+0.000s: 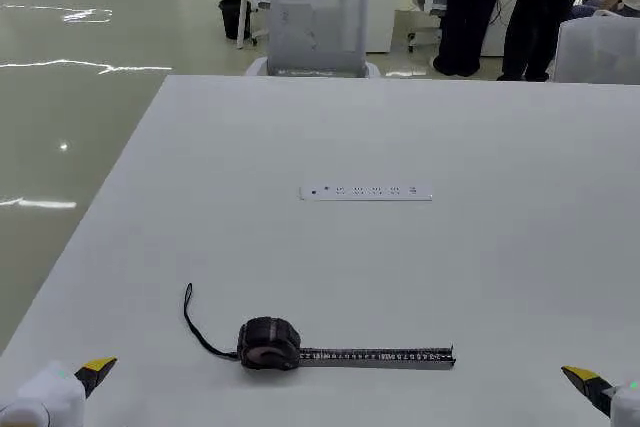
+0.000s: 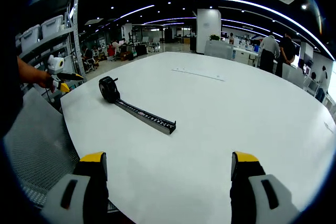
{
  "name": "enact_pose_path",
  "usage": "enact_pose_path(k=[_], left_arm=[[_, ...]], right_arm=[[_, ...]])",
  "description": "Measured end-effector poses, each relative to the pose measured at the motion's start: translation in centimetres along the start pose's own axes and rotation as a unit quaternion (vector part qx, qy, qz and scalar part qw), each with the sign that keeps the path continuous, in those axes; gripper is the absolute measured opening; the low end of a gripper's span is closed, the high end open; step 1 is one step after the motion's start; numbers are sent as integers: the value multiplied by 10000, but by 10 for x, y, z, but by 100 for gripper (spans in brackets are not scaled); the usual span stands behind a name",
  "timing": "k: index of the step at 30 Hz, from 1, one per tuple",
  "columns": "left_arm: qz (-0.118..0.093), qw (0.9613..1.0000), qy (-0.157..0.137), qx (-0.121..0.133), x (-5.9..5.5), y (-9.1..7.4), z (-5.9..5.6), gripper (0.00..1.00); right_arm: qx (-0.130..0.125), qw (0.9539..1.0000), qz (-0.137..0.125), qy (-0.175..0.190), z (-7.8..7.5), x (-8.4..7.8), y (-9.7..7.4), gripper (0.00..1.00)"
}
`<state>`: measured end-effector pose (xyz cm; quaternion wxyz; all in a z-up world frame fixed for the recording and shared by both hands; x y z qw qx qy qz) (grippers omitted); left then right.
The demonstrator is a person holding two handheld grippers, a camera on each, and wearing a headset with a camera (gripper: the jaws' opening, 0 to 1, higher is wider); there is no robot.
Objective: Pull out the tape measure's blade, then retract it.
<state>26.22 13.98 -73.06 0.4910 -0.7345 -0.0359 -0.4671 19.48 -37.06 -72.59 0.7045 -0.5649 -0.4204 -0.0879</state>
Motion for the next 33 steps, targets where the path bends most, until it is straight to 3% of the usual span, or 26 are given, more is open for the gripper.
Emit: enact_pose_path(k=[6,19,33], left_arm=[[80,10000,2,-1,-6,0,1,99],[14,10000,26,48,3,1,4,99],[6,9998,-63,186,1,-3,3,99]], right_arm=[[-31,10000,67,-14,1,-4,2,100],[-112,9998,184,-52,-1,-1,0,100],[-27,9997,233,-44,0,-6,4,100]])
Point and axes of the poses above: the centre of the closed fingertips' face, and the gripper's own axes: y roughly forward along the fingers, z roughly to its left, x roughly out of its top, the point moved 6 cm from there along -y, roughly backward along the fingers, and after that the axes turned 12 degrees about z, right-handed, at the moved point
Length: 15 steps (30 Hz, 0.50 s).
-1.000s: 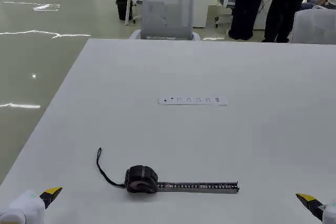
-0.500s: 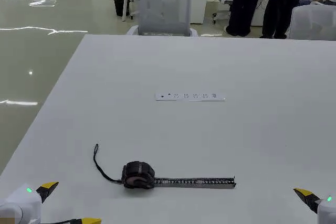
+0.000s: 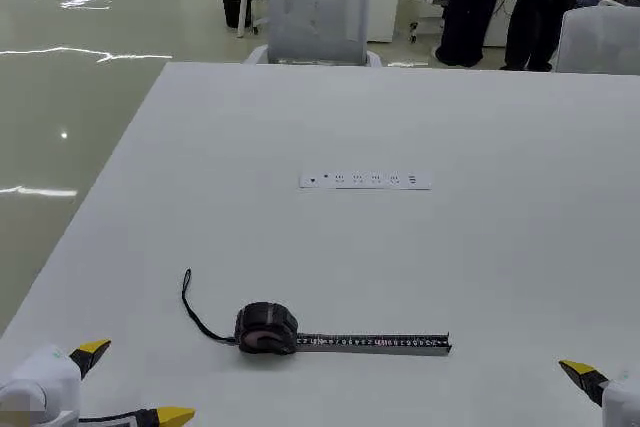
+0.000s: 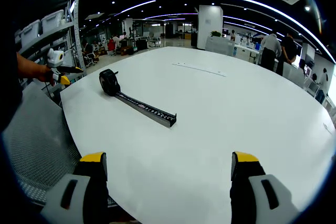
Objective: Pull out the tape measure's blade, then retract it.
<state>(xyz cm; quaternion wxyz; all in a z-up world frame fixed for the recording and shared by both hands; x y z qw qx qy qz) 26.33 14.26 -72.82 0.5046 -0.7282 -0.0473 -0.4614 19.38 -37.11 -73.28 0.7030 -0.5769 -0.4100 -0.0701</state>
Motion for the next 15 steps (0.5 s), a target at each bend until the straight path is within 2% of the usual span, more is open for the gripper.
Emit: enact_pose_path(k=[10,15], left_arm=[[-15,10000,-56,20,0,-2,-2,99],[-1,9999,-89,47,1,2,-7,99]], right_arm=[[45,10000,28,1,-2,3,2,100],[-9,9998,-36,-175,-5,7,4,98]])
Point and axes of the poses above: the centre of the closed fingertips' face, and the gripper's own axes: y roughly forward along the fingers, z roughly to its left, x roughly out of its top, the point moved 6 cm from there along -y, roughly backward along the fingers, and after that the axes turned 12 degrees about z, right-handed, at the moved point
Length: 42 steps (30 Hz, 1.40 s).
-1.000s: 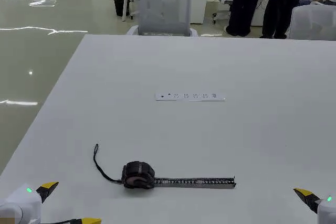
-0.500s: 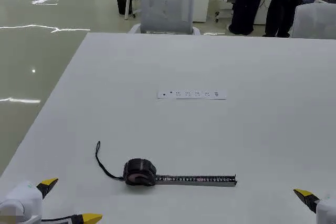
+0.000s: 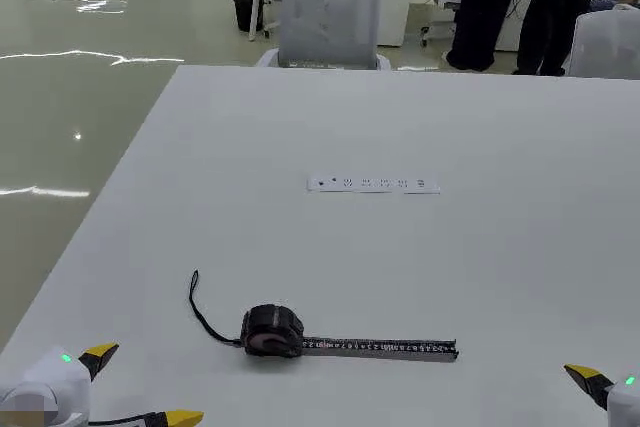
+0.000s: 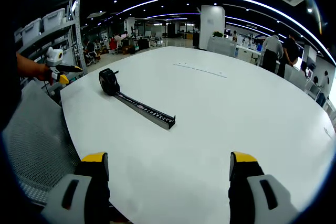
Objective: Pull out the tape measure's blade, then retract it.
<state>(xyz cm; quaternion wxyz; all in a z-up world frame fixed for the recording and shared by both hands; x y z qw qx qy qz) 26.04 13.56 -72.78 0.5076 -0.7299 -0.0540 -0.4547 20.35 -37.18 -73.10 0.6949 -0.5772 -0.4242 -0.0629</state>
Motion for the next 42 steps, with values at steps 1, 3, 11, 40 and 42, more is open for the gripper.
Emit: enact_pose_path(k=[1,3,11,40,42], left_arm=[[-17,10000,-20,14,0,2,1,99],[35,10000,-89,14,1,4,-1,99],[53,10000,64,-19,11,12,-13,99],[-8,10000,3,51,18,12,-16,99],[3,10000,-7,49,16,12,-17,99]], right_arm=[[7,10000,-15,-7,-1,3,1,97],[35,10000,-20,17,-3,6,2,97],[247,9995,-43,-202,-10,18,15,94],[1649,9310,1162,-3043,-24,88,64,77],[1710,9263,1256,-3113,-24,90,68,76]])
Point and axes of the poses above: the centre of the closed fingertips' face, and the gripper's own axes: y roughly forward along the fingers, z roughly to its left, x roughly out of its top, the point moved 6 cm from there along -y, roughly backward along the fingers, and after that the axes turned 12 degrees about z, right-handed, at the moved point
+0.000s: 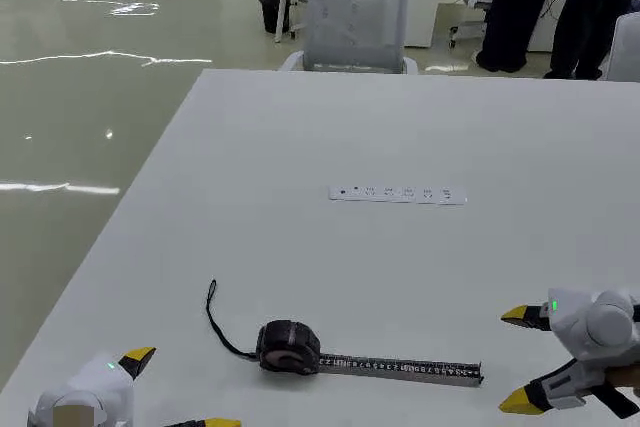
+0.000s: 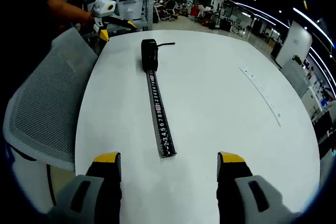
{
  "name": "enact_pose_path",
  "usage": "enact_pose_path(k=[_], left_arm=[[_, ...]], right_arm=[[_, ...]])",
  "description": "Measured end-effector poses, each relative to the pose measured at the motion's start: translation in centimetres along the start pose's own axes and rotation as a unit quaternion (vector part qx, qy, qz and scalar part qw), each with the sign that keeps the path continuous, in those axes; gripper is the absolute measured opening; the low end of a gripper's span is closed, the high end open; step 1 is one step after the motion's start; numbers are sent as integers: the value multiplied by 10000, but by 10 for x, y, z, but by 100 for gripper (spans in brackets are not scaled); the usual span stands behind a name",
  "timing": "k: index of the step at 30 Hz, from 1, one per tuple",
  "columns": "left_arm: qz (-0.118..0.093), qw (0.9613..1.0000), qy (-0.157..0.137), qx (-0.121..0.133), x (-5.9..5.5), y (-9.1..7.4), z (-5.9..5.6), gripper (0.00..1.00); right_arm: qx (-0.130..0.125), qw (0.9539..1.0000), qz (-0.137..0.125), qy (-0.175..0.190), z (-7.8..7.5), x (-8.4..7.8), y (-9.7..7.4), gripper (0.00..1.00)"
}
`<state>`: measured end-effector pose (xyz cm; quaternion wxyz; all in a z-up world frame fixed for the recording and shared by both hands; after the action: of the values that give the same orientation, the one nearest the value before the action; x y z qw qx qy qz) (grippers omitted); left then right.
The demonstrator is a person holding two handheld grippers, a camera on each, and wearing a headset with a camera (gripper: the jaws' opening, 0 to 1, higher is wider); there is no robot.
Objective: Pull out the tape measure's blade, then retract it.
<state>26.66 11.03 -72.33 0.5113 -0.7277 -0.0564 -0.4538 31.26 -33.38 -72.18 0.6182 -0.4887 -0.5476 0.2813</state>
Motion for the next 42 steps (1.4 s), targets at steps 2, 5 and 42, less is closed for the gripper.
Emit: enact_pose_path(k=[2,5,42], left_arm=[[13,10000,-5,0,-1,0,0,99],[34,10000,-12,0,-4,1,0,99],[123,9998,-135,-18,-15,5,-6,99]], right_arm=[[97,9999,83,-87,-2,1,3,76],[248,9992,223,-238,-2,3,8,73],[577,9870,1197,-907,-5,0,59,21]])
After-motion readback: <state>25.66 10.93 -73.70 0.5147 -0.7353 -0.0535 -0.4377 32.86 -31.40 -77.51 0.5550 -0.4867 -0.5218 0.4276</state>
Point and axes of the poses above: the centre of the closed fingertips' face, and the gripper's own axes: y roughly forward along the fingers, z roughly to its left, x roughly out of its top, the point moved 6 cm from there along -y, roughly backward along the fingers, and after that the axes turned 12 degrees about z, right-handed, at the moved point
